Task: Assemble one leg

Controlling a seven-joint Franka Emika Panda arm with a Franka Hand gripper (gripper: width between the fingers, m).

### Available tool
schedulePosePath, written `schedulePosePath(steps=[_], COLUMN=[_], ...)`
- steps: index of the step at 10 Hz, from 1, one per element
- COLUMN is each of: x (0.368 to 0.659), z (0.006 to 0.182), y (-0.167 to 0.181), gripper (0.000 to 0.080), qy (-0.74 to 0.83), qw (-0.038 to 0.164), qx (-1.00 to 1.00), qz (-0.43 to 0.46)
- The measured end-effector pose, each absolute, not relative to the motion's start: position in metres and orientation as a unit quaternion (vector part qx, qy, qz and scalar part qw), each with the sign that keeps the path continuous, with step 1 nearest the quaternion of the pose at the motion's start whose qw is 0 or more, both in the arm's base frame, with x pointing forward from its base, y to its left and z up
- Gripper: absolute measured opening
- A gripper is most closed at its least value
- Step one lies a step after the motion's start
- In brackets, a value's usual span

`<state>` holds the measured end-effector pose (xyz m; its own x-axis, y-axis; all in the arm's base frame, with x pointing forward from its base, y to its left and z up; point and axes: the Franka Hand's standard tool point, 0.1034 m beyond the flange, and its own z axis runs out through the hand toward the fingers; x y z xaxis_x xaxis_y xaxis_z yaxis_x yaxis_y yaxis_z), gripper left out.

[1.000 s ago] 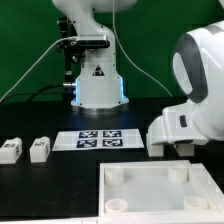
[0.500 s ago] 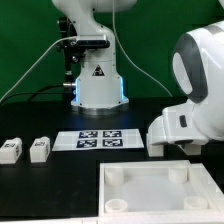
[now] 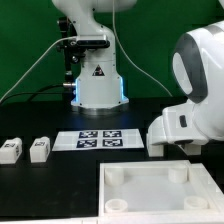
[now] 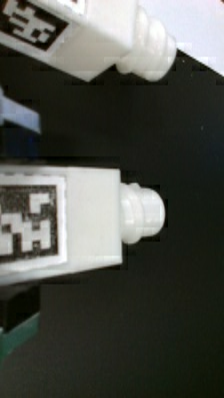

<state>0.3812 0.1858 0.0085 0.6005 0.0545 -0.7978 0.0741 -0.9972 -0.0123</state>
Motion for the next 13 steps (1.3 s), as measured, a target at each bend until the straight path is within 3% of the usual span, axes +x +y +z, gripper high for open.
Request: schedulePosePath(steps=[1, 4, 6, 8, 10, 13], x=[0.386, 0.429, 0.460, 0.479, 0.498, 0.504], z=[0.011, 0.065, 0.097, 0.129, 0.145, 0.143], y=[0.183, 0.157, 0.144, 0.125, 0.131, 0.130], gripper=[0.0290, 0.0290, 0.0290, 0.0290, 0.0290, 0.0290], qy=[0.051, 0.072, 0.081, 0.069, 0.068, 0.064], qw=[0.003, -0.022, -0.037, -0.039, -0.035, -0.042], qx=[0.896, 0.913, 0.949, 0.971, 0.988, 0.997], qz=[-0.441, -0.400, -0.303, -0.225, -0.135, 0.013])
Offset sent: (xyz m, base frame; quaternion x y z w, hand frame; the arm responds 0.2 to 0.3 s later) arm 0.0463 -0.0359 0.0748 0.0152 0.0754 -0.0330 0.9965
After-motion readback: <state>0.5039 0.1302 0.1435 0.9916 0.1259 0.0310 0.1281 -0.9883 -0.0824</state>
